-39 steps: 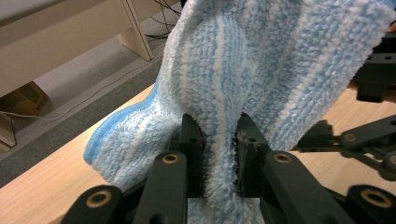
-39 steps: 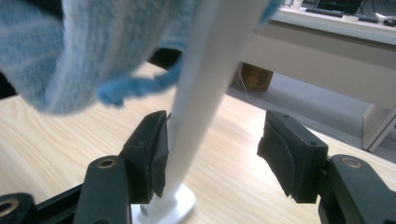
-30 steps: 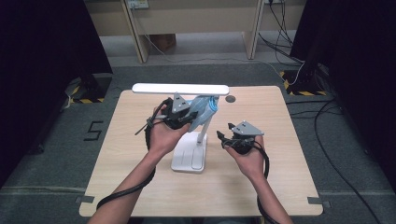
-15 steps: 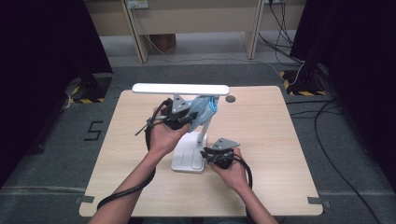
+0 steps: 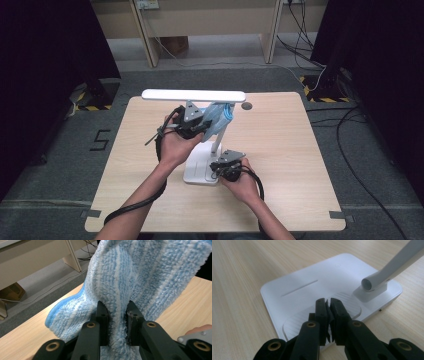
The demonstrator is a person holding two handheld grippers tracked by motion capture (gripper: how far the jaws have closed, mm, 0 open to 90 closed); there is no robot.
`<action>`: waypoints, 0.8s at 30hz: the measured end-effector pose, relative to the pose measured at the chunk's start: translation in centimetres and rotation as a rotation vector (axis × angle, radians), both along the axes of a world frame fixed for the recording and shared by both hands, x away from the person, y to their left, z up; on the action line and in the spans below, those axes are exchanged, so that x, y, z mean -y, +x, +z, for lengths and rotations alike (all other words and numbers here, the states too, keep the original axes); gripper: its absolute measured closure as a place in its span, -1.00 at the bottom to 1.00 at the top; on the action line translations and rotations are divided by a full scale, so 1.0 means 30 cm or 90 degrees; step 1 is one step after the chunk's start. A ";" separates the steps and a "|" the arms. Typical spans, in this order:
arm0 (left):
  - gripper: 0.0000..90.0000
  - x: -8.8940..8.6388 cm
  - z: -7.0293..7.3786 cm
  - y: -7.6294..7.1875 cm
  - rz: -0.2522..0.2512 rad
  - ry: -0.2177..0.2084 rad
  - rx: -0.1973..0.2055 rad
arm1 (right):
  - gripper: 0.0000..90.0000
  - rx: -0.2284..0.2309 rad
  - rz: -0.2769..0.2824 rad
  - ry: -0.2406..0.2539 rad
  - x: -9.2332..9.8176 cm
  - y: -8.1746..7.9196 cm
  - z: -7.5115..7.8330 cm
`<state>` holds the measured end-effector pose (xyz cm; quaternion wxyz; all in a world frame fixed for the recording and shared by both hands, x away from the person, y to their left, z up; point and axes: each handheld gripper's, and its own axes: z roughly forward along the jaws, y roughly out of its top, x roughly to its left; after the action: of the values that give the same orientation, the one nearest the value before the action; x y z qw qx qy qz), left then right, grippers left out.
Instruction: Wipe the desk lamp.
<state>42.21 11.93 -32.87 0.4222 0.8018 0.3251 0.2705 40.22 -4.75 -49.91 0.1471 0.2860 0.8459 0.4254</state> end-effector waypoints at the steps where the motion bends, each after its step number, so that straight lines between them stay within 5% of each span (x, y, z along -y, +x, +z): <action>1: 0.68 0.001 0.000 0.000 -0.001 0.000 0.000 | 0.90 0.000 0.002 -0.010 -0.002 0.000 -0.003; 24: 0.68 0.012 -0.031 0.001 -0.004 0.010 -0.002 | 1.00 -0.009 0.009 -0.009 -0.005 0.002 -0.010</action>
<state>42.25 11.57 -33.79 0.4165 0.8063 0.3212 0.2705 40.28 -4.60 -50.22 0.1405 0.2821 0.8519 0.4183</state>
